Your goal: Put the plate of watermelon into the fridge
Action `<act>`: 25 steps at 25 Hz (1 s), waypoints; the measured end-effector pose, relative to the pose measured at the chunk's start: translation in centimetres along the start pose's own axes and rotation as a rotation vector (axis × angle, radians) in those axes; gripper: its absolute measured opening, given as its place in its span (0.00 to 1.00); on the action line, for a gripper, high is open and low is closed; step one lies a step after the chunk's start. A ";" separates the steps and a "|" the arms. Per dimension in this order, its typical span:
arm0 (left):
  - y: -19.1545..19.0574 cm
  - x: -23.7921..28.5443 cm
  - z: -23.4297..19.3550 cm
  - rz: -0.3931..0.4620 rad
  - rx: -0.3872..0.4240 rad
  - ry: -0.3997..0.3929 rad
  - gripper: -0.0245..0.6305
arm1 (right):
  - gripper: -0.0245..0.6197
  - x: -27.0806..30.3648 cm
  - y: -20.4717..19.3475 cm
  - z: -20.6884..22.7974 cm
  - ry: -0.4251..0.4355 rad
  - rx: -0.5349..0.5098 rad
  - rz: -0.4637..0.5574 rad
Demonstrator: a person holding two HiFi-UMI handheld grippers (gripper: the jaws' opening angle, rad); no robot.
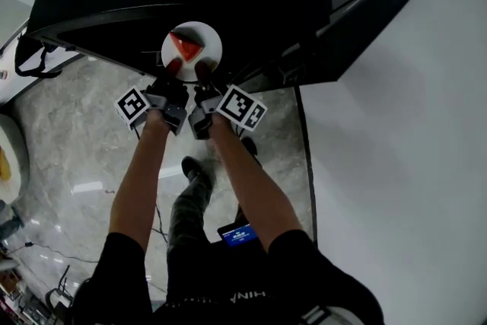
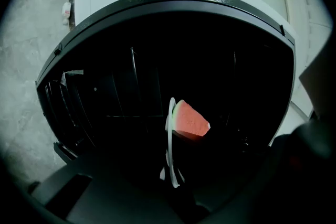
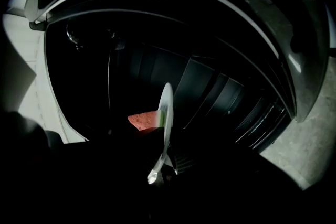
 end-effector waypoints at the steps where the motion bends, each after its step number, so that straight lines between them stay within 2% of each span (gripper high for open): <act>1: 0.3 0.3 -0.4 0.000 0.000 0.004 0.08 | 0.09 0.4 0.1 0.2 -0.010 -0.014 -0.003; 9: 1.8 2.4 -1.8 0.025 -0.026 0.010 0.08 | 0.12 2.3 1.2 0.8 -0.072 -0.159 -0.059; 14: 2.6 2.9 -2.3 0.071 -0.039 0.028 0.08 | 0.15 2.4 1.2 0.9 -0.114 -0.260 -0.091; 22: 2.8 3.7 -1.6 0.117 0.063 0.099 0.08 | 0.18 0.5 0.0 0.8 -0.170 -0.442 -0.157; 25: 2.8 4.0 -1.3 0.125 0.077 0.124 0.08 | 0.17 0.1 -0.6 0.3 -0.188 -0.511 -0.172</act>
Point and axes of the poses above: the fingertips, and each gripper's own axes: x forward along the fingers, z to its right, y out of its top, the point moved 7 cm from there along -x, backward along the fingers, and after that the axes turned 4 degrees about -z, right-handed, at the moved point
